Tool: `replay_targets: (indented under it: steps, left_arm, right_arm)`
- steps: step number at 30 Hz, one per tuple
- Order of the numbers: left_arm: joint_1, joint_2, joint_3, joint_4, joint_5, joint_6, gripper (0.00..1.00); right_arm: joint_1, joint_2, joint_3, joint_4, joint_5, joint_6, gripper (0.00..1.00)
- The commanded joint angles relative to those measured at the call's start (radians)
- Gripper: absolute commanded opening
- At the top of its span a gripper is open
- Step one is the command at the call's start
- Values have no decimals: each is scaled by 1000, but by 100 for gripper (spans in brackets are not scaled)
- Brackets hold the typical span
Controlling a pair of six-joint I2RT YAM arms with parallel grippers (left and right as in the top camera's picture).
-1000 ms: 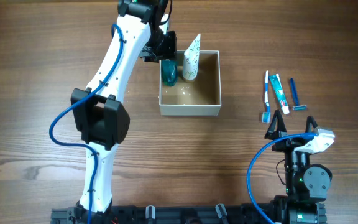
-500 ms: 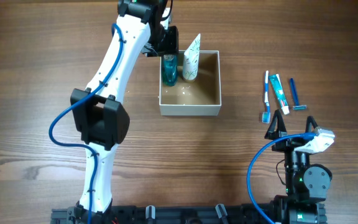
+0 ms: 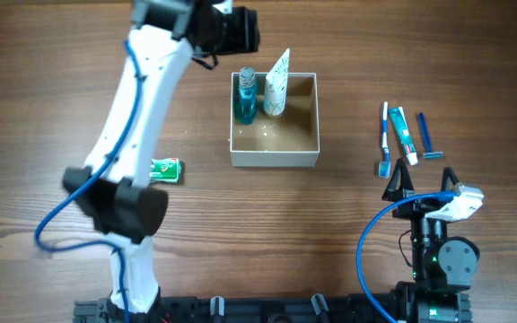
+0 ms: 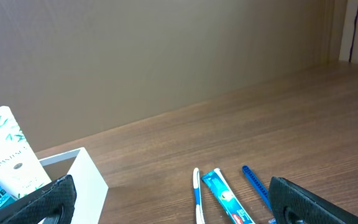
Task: Pack container
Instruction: 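Set the bottle upright beside the tube and release it, then move the left gripper down to the green Dettol soap bar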
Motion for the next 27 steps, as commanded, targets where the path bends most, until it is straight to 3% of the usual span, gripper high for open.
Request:
replay_targets:
  steps: [1, 10, 15, 17, 19, 20, 21, 23, 25, 27]
  left_arm:
    - [62, -102, 18, -80, -64, 2, 73]
    - [158, -142, 18, -392, -97, -5, 77]
    - [161, -140, 14, -392, -97, -91, 78]
    - [161, -138, 13, -392, -123, -169, 77]
    - [167, -139, 13, -393, -220, -409, 66]
    - [167, -140, 13, -393, -235, -636, 65]
    - [167, -140, 13, -392, -236, -702, 67]
    - [166, -140, 11, -393, -238, -800, 73]
    - [164, -140, -7, -393, -250, -837, 94]
    - [164, -140, -45, -393, -264, -858, 96]
  right_arm:
    - [6, 0, -2, 3, 6, -6, 100]
    - [6, 0, -2, 3, 6, -6, 100]
    - [6, 0, -2, 3, 6, -6, 100]
    - [6, 0, -2, 3, 6, -6, 100]
    - [6, 0, -2, 3, 6, -6, 100]
    - [6, 0, -2, 3, 6, -6, 100]
    - [6, 0, -2, 3, 6, -6, 100]
    - [6, 0, -2, 3, 6, -6, 100]
    - [6, 0, -2, 3, 6, -6, 100]
    - [6, 0, -2, 3, 6, -6, 100]
